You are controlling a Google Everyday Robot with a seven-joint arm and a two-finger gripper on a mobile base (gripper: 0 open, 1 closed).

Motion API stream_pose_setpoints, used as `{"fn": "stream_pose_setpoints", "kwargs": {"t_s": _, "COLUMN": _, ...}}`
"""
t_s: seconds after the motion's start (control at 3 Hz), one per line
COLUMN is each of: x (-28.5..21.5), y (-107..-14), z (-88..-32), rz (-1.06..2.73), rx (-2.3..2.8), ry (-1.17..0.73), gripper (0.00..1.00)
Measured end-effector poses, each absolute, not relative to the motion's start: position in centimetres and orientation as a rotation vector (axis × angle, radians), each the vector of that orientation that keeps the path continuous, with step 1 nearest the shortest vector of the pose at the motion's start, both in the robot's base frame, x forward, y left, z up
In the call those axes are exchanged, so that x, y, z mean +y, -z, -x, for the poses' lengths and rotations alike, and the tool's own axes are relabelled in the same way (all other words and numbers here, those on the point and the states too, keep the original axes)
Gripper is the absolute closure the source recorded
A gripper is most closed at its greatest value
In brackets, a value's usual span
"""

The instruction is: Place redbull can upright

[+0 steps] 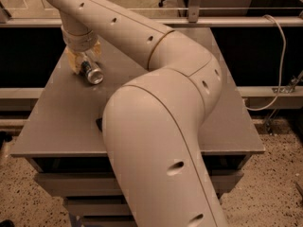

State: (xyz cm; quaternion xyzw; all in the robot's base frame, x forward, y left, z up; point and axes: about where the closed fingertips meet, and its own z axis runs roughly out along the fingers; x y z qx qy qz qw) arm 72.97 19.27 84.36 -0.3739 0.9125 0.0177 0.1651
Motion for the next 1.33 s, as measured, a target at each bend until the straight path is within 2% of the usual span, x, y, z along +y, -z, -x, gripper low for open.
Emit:
{"fn": "stream_pose_setpoints", "kwargs": {"t_s": 0.67, "x": 17.7, "y": -90.0, "z": -74.3, "rz": 1.022, "rx": 2.478, "ry": -0.084, "gripper": 0.88}}
{"fn": "stream_pose_setpoints", "kwargs": {"t_s": 1.0, "x": 16.1, "y": -94.5, "z": -73.1, "rz": 1.041, "rx": 2.334, "ry": -0.179, "gripper": 1.0}}
{"fn": "stream_pose_setpoints", "kwargs": {"t_s": 1.33, "x": 15.2, "y": -96.5, "z": -70.0, "rz": 1.122, "rx": 2.149, "ry": -0.343, "gripper": 1.0}}
